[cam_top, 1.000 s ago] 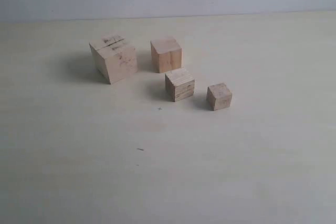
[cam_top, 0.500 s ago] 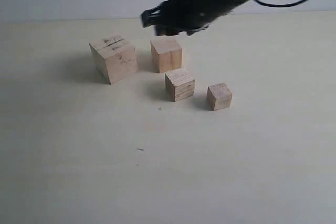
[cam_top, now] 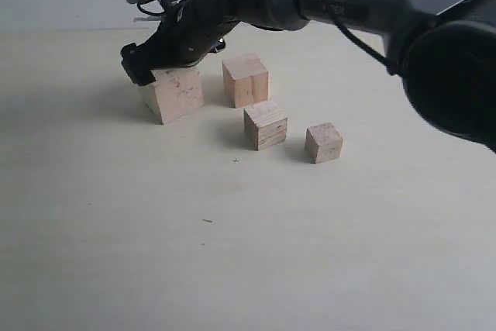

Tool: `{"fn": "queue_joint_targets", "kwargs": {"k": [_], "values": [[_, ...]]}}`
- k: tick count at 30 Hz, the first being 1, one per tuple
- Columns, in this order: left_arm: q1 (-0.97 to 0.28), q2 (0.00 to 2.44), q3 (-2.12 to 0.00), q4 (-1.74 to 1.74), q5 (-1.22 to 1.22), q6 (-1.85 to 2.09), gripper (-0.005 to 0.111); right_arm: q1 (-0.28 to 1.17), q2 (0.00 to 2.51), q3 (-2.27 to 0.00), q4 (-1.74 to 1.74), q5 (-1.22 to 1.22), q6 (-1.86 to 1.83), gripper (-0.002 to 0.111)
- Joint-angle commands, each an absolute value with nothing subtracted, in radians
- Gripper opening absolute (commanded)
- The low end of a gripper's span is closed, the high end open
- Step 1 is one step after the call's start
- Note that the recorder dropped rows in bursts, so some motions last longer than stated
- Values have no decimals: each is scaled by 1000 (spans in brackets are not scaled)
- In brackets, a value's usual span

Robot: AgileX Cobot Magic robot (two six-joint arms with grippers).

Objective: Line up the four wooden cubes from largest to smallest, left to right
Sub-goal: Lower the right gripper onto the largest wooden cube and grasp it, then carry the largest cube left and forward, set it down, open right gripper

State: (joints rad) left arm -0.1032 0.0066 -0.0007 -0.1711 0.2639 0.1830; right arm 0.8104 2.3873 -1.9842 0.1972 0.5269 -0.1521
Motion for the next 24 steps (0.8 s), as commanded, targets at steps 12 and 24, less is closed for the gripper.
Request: {"fn": "queue_joint_targets", "kwargs": {"k": [12,24], "values": [[-102,0,0,-180,261,180,0,812,2490,-2092,70,609,-184,50],[-102,0,0,-180,261,180,0,812,2192,-2090,79,818,-265,1]]}}
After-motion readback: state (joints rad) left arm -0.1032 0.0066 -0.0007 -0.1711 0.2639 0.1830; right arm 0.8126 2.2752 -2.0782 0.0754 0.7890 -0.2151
